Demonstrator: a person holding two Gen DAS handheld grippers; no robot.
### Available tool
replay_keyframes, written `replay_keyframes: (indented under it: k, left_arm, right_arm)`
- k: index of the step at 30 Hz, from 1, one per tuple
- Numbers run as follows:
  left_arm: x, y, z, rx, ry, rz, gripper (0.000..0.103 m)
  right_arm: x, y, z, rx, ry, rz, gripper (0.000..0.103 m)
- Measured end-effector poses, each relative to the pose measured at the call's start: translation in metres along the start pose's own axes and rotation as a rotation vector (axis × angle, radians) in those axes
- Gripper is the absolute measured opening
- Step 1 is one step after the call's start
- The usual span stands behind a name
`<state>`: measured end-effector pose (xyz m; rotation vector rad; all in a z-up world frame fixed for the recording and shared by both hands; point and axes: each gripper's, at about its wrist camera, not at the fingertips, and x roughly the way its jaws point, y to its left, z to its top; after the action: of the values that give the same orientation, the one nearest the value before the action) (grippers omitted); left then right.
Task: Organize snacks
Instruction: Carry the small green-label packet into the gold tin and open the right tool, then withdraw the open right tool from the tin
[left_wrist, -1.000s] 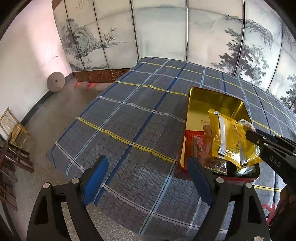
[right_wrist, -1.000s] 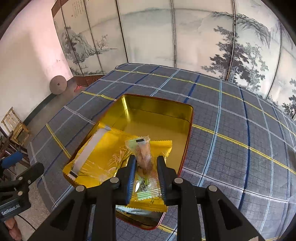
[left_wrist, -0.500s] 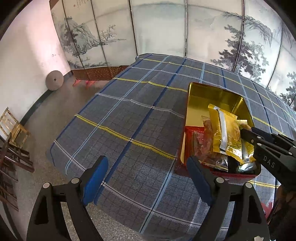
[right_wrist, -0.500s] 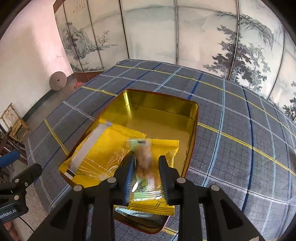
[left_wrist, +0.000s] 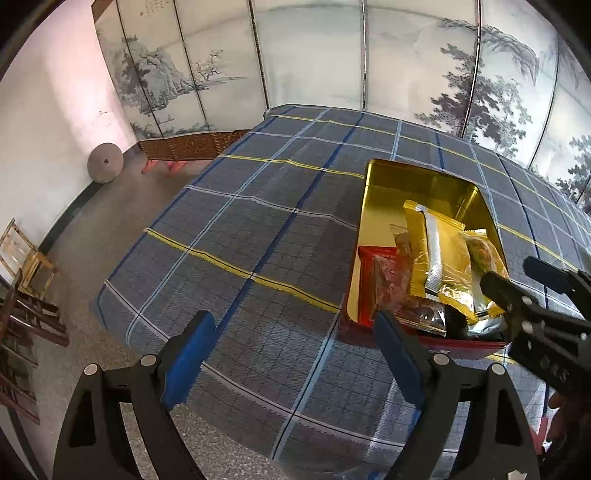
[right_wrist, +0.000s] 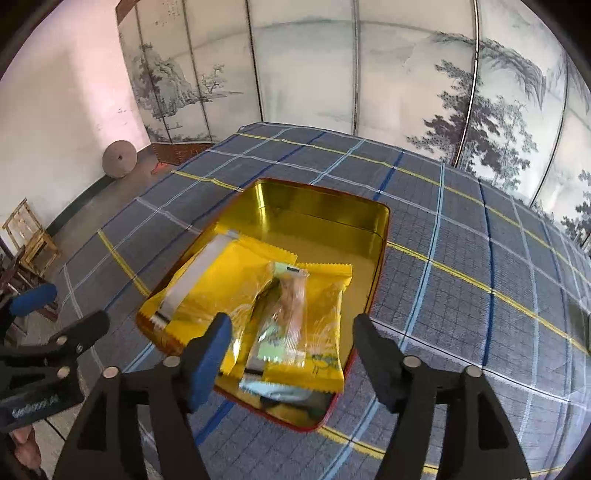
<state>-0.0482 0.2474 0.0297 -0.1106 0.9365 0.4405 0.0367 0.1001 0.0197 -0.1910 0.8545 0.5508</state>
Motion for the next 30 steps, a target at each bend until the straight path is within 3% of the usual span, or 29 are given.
replay_keyframes:
  k: [4, 30]
  left_arm:
    - [0.001, -0.003, 0.000, 0.002, 0.008, -0.009, 0.087]
    - [0.000, -0.016, 0.002, 0.007, 0.018, -0.040, 0.087]
  right_arm:
    - [-0.013, -0.001, -0.007, -0.013, -0.012, -0.002, 0.078]
    - [-0.016, -0.006, -0.028, -0.034, 0.041, -0.013, 0.078]
